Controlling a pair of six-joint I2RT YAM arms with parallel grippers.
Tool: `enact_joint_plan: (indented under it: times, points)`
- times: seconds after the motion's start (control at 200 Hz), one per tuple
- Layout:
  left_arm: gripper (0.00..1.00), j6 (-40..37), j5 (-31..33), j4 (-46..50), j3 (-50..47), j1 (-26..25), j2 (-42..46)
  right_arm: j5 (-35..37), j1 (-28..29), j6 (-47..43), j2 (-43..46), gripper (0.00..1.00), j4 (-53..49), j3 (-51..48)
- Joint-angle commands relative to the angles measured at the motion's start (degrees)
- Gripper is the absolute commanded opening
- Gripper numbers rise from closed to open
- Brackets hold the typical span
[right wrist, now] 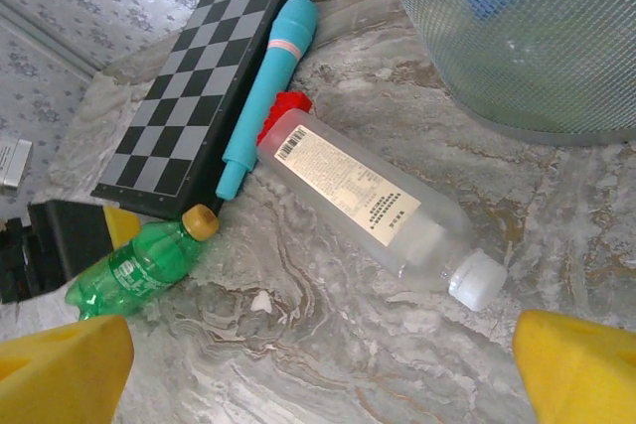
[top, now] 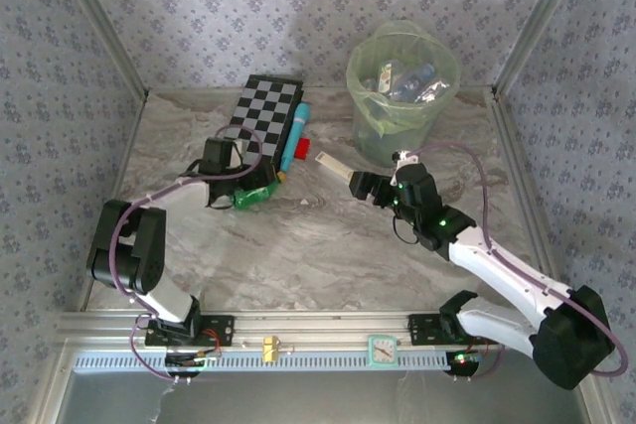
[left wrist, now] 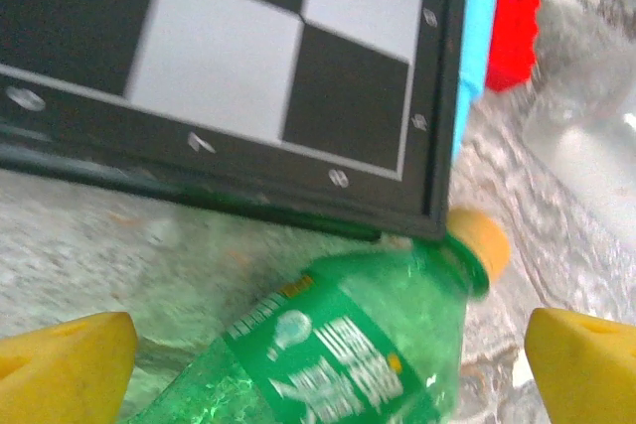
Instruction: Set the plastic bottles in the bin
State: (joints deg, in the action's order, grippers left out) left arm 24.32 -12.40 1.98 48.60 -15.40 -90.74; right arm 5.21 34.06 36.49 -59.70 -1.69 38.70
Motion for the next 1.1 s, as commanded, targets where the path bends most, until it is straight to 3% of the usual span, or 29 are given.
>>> enact_joint_plan:
  times: [0.0, 0.38, 0.73, 0.95, 1.094]
  points:
    - [1.00, 0.81, 1.08, 2.92, -2.24, -1.74, 2.37, 1.29, 0.46, 1.01, -0.53, 1.00, 2.36, -0.11]
    - [1.00, 0.95, 6.65, 6.19, -6.32, -7.43, 6.80, -0.91, 0.39, 1.91, -5.01, 1.00, 4.48, 0.58]
    - [0.90, -1.20, 7.23, 8.60, -4.91, -11.67, 3.35, -2.40, 0.39, 2.25, -6.83, 1.00, 3.21, 2.46]
    - [0.81, -1.37, 8.17, 9.10, -4.92, -13.72, 1.47, -2.40, 0.43, 2.36, -7.00, 1.00, 2.46, 2.87]
    - [0.68, -1.81, 8.65, 8.84, -4.41, -14.06, 0.40, -2.65, 0.48, 2.74, -7.59, 1.00, 2.53, 3.04]
